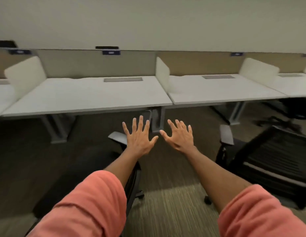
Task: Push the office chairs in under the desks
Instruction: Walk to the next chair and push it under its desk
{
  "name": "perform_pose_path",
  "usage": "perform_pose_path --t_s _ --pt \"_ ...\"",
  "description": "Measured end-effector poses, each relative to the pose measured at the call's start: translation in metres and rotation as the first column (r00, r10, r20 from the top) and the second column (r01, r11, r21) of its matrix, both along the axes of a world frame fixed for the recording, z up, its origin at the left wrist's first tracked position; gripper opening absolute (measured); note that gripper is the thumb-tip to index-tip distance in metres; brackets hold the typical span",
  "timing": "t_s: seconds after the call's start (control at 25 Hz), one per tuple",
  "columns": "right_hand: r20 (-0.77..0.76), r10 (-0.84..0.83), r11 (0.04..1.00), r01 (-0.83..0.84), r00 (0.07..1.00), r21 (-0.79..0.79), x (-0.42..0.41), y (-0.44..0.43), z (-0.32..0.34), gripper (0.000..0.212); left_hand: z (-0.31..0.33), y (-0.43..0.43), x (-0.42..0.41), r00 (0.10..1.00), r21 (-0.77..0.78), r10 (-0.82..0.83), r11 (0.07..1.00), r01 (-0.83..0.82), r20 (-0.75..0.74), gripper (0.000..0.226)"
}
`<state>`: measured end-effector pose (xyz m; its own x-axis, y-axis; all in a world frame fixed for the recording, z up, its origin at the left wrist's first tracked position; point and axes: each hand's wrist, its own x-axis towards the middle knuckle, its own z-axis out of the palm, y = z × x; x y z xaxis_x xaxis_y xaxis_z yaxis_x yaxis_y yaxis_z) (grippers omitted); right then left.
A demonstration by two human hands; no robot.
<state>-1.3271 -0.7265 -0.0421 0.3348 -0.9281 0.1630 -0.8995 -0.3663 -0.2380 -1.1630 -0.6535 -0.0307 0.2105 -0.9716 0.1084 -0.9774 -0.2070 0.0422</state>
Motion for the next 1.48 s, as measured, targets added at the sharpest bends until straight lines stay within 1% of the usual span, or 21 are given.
perform_pose_path --t_s 0.16,0.24,0.32,0.44,0.52,0.6,0.68,0.8,0.96,1.04,1.16,1.24,1.32,1.48 --pt "-0.007 0.245 0.968 -0.245 0.969 0.053 0.038 -0.009 -0.008 0.076 -0.005 0.025 0.001 0.971 0.043 0.237 0.971 -0.237 -0.007 0.082" --pt "0.032 0.352 0.933 -0.353 0.935 0.063 0.057 -0.007 -0.013 0.069 -0.003 0.034 -0.004 0.938 0.062 0.345 0.937 -0.343 -0.032 0.08" --pt "0.065 0.424 0.903 -0.427 0.903 0.042 0.069 -0.007 -0.018 0.062 -0.001 0.042 -0.012 0.899 0.099 0.436 0.897 -0.43 -0.047 0.076" --pt "-0.027 0.564 0.824 -0.565 0.825 -0.037 0.081 -0.012 -0.023 0.053 0.0 0.049 -0.02 0.842 0.181 0.536 0.836 -0.517 -0.069 0.074" --pt "-0.084 0.629 0.774 -0.633 0.773 -0.032 0.089 -0.018 -0.022 0.052 0.0 0.053 -0.021 0.821 0.188 0.562 0.821 -0.539 -0.1 0.074" --pt "-0.081 0.643 0.764 -0.645 0.762 -0.012 0.095 -0.02 -0.02 0.059 0.001 0.054 -0.017 0.825 0.15 0.55 0.834 -0.532 -0.129 0.073" --pt "-0.046 0.641 0.766 -0.642 0.766 -0.012 0.097 -0.021 -0.02 0.066 0.002 0.053 -0.015 0.847 0.121 0.516 0.856 -0.503 -0.126 0.068" --pt "-0.02 0.637 0.77 -0.638 0.77 -0.029 0.096 -0.019 -0.02 0.067 0.001 0.052 -0.01 0.869 0.098 0.477 0.878 -0.468 -0.132 0.057" --pt "-0.002 0.632 0.774 -0.632 0.775 -0.035 0.094 -0.01 -0.02 0.062 -0.007 0.055 -0.002 0.892 0.066 0.442 0.897 -0.437 -0.1 0.065" --pt "-0.001 0.626 0.779 -0.626 0.78 -0.046 0.094 -0.003 -0.02 0.054 -0.01 0.059 0.003 0.901 0.059 0.424 0.906 -0.42 -0.094 0.068" --pt "0.004 0.61 0.789 -0.606 0.793 -0.103 0.096 0.012 -0.019 0.046 -0.012 0.072 0.012 0.915 0.049 0.392 0.92 -0.389 -0.099 0.067" --pt "-0.028 0.611 0.781 -0.608 0.791 -0.145 0.098 0.022 -0.015 0.044 -0.013 0.084 0.02 0.928 0.04 0.357 0.934 -0.355 -0.105 0.062" --pt "-0.091 0.624 0.761 -0.63 0.776 -0.154 0.102 0.031 -0.01 0.044 -0.015 0.1 0.029 0.943 0.028 0.316 0.949 -0.315 -0.102 0.058" --pt "-0.145 0.705 0.691 -0.719 0.694 -0.08 0.114 0.057 -0.002 0.044 -0.014 0.136 0.052 0.964 0.03 0.265 0.964 -0.264 -0.037 0.07"
